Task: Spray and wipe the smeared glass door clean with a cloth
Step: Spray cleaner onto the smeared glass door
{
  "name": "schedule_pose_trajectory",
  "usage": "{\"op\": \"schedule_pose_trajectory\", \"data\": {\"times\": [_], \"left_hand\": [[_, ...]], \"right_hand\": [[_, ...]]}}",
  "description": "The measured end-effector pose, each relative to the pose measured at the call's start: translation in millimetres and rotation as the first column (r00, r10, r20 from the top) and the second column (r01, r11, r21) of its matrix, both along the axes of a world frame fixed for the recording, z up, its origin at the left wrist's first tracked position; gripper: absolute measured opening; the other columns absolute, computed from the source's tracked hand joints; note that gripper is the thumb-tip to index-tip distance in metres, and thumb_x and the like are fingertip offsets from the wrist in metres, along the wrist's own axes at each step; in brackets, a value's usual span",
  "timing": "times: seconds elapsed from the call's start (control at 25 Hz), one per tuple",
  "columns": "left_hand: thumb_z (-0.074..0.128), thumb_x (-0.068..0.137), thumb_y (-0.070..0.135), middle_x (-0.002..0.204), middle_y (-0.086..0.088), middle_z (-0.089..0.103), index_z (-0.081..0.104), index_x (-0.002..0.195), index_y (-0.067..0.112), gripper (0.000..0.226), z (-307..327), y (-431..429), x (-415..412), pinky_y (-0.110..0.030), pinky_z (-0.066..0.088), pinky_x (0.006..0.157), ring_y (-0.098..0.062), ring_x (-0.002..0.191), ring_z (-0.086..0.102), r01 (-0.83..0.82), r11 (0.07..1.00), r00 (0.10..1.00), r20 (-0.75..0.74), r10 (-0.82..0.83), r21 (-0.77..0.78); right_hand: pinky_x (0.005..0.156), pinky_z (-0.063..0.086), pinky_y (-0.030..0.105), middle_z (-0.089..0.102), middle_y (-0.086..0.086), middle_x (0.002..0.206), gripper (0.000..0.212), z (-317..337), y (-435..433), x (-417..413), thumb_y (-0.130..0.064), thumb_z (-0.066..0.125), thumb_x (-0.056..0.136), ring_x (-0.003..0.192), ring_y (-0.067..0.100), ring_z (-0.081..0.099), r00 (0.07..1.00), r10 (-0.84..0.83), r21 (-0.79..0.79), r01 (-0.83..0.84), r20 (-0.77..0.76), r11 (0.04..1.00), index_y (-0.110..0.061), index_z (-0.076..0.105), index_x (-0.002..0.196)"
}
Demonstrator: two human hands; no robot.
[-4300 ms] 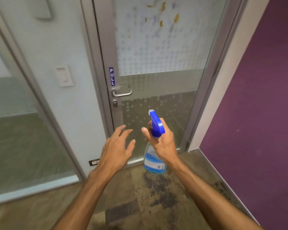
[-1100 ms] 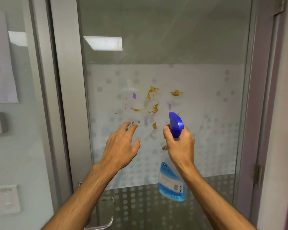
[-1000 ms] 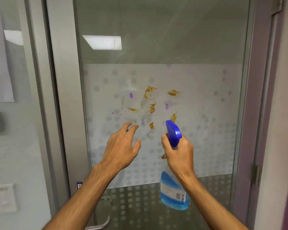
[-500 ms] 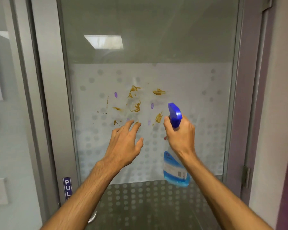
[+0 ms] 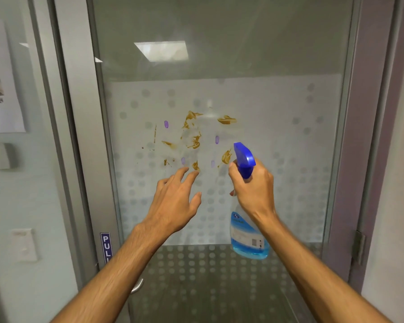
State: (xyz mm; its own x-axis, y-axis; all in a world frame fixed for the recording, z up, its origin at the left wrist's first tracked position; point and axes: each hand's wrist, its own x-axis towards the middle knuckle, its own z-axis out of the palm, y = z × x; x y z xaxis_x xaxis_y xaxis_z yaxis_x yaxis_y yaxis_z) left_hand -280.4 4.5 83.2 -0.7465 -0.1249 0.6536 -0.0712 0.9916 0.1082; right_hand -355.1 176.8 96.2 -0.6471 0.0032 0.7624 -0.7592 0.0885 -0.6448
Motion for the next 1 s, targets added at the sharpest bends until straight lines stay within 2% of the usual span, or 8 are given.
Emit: {"op": "schedule_pose_trajectory", "data": {"times": [0.16, 0.24, 0.4, 0.56, 0.68, 0.84, 0.92, 1.0], "left_hand": [[0.050, 0.099, 0.044, 0.161, -0.002, 0.034, 0.036, 0.153, 0.026, 0.058, -21, -6, 18, -0.041, 0.035, 0.115, -0.021, 0.137, 0.049, -0.040, 0.999, 0.997, 0.073, 0.039, 0.010], [0.051, 0.099, 0.044, 0.161, -0.002, 0.035, 0.037, 0.153, 0.026, 0.059, -36, -12, 33, -0.042, 0.040, 0.112, -0.022, 0.134, 0.053, -0.061, 0.998, 0.991, 0.120, 0.057, 0.031], [0.051, 0.098, 0.045, 0.160, -0.001, 0.037, 0.036, 0.154, 0.025, 0.061, -67, -29, 76, -0.043, 0.043, 0.107, -0.026, 0.130, 0.056, -0.137, 0.989, 0.969, 0.215, 0.123, 0.050], [0.055, 0.098, 0.043, 0.157, -0.002, 0.041, 0.039, 0.152, 0.023, 0.060, -95, -46, 130, -0.045, 0.049, 0.102, -0.029, 0.123, 0.060, -0.217, 0.972, 0.947, 0.263, 0.185, 0.095], [0.056, 0.097, 0.042, 0.156, 0.000, 0.041, 0.041, 0.151, 0.024, 0.058, -116, -52, 183, -0.045, 0.050, 0.101, -0.031, 0.123, 0.060, -0.285, 0.948, 0.931, 0.277, 0.238, 0.142], [0.055, 0.098, 0.044, 0.157, 0.002, 0.039, 0.040, 0.151, 0.025, 0.059, -142, -52, 264, -0.044, 0.049, 0.104, -0.027, 0.121, 0.061, -0.388, 0.898, 0.901, 0.290, 0.323, 0.206], [0.054, 0.098, 0.045, 0.158, 0.005, 0.038, 0.039, 0.152, 0.027, 0.059, -154, -49, 309, -0.043, 0.049, 0.102, -0.026, 0.108, 0.065, -0.455, 0.858, 0.875, 0.295, 0.383, 0.237], [0.055, 0.098, 0.045, 0.158, 0.005, 0.037, 0.039, 0.152, 0.027, 0.059, -164, -45, 360, -0.042, 0.050, 0.102, -0.025, 0.109, 0.065, -0.513, 0.815, 0.849, 0.299, 0.436, 0.269]], "right_hand": [[0.050, 0.056, 0.021, 0.066, 0.008, 0.086, 0.008, -40, -11, 15, -0.023, 0.068, 0.098, 0.071, 0.023, 0.068, 0.979, 0.177, -0.048, -0.173, 0.104, 0.984, -0.029, 0.062, 0.100], [0.051, 0.055, 0.019, 0.067, 0.008, 0.088, 0.011, -60, -19, 24, -0.024, 0.068, 0.098, 0.072, 0.021, 0.068, 0.957, 0.243, -0.055, -0.237, 0.156, 0.970, -0.020, 0.065, 0.107], [0.053, 0.056, 0.021, 0.069, 0.008, 0.078, 0.005, -90, -37, 48, -0.026, 0.069, 0.098, 0.065, 0.021, 0.070, 0.905, 0.367, -0.037, -0.368, 0.216, 0.929, -0.021, 0.067, 0.098], [0.054, 0.054, 0.020, 0.068, 0.016, 0.072, 0.013, -115, -58, 82, -0.026, 0.070, 0.097, 0.058, 0.030, 0.069, 0.837, 0.471, -0.030, -0.483, 0.278, 0.875, -0.014, 0.066, 0.094], [0.057, 0.060, 0.033, 0.068, 0.020, 0.075, 0.017, -136, -77, 119, -0.027, 0.071, 0.097, 0.059, 0.032, 0.070, 0.772, 0.556, -0.024, -0.578, 0.307, 0.816, -0.011, 0.066, 0.097], [0.056, 0.055, 0.020, 0.068, 0.018, 0.071, 0.014, -159, -101, 180, -0.027, 0.072, 0.097, 0.059, 0.031, 0.069, 0.654, 0.673, -0.034, -0.708, 0.346, 0.706, -0.015, 0.068, 0.099], [0.058, 0.056, 0.022, 0.068, 0.017, 0.070, 0.012, -169, -113, 216, -0.028, 0.073, 0.096, 0.056, 0.026, 0.070, 0.606, 0.709, -0.028, -0.753, 0.362, 0.658, -0.017, 0.068, 0.100], [0.058, 0.056, 0.023, 0.068, 0.016, 0.070, 0.013, -178, -126, 257, -0.027, 0.072, 0.096, 0.056, 0.026, 0.070, 0.550, 0.745, -0.010, -0.802, 0.378, 0.597, -0.015, 0.067, 0.100]]}}
